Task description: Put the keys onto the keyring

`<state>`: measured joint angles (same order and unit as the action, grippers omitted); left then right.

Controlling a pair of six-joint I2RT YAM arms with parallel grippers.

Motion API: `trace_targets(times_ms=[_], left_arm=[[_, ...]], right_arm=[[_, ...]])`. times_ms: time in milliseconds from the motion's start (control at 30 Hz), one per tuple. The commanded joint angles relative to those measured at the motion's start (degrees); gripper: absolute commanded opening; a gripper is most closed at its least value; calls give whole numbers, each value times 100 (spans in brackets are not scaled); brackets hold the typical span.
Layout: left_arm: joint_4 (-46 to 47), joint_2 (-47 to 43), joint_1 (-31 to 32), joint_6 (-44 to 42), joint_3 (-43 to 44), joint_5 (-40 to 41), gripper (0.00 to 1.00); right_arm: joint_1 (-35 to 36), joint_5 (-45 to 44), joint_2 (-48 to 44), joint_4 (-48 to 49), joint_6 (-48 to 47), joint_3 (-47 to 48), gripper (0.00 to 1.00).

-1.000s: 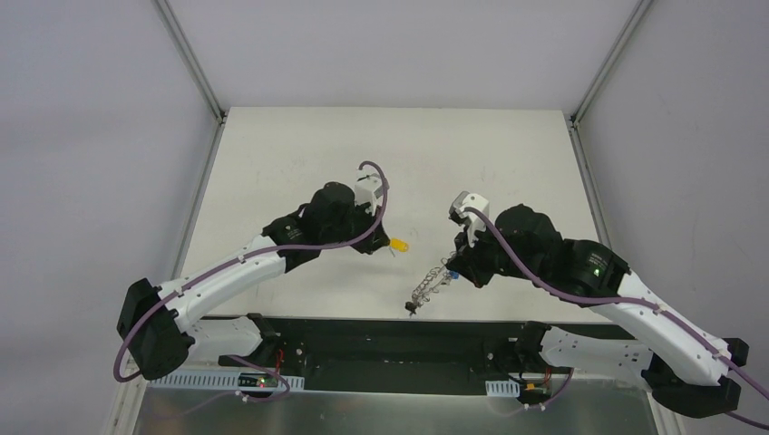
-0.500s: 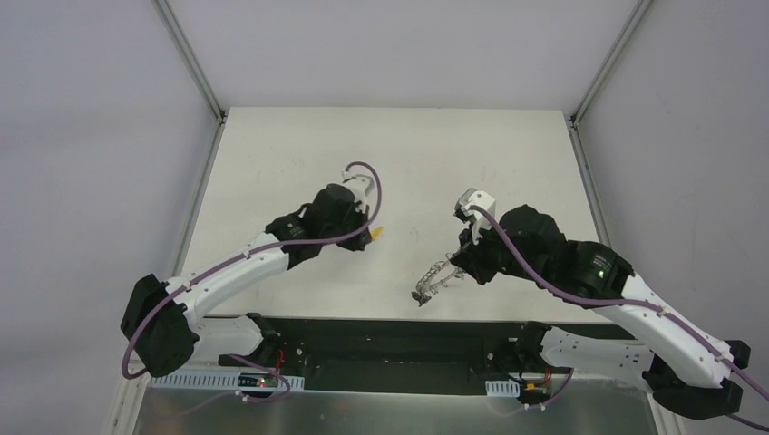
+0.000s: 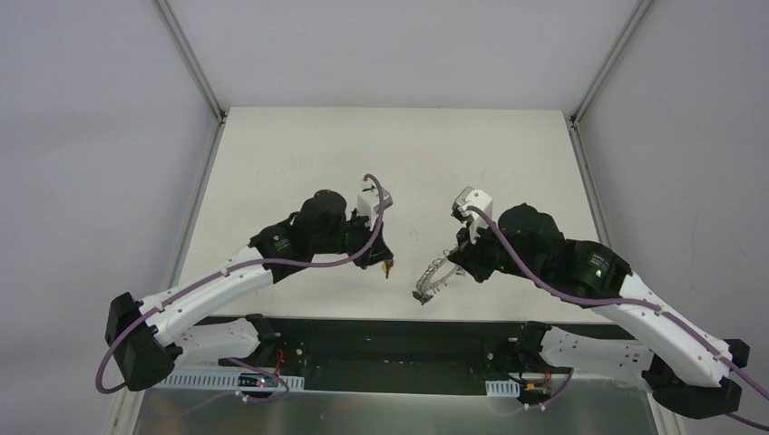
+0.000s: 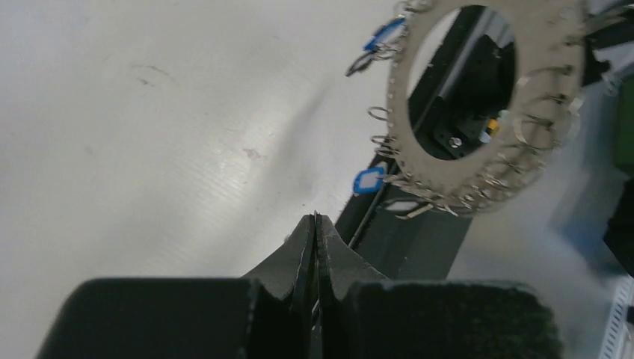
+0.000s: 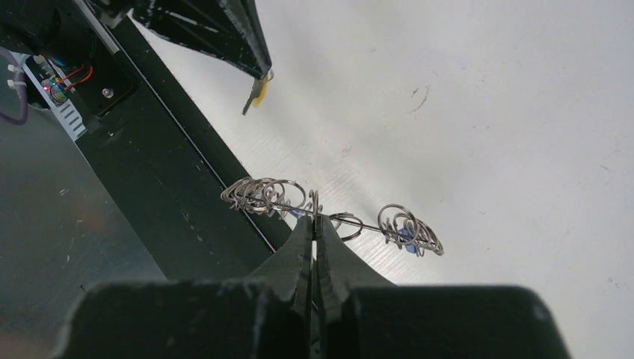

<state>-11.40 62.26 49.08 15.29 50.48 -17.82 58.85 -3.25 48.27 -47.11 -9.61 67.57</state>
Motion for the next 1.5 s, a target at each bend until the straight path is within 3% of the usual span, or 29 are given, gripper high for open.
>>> trace_targets(times_ms=[0, 200, 433, 767, 1467], left_arm=[[671, -504, 17, -362, 28, -1395, 0], [1378, -914, 25, -477, -187, -2311, 0], [1758, -944, 31, -370, -211, -2703, 0], [1989, -945, 25, -120, -178, -2865, 0], [1996, -877, 28, -178, -117, -2771, 0]], right_arm=[[16, 22, -30, 760, -401, -51, 0], [158, 250, -103, 1371, -1010, -327, 0], [797, -95, -156, 2129, -1691, -634, 0], [1254, -488, -79, 2572, -2005, -784, 0], [1497, -345, 96, 2567, -2044, -701, 0]])
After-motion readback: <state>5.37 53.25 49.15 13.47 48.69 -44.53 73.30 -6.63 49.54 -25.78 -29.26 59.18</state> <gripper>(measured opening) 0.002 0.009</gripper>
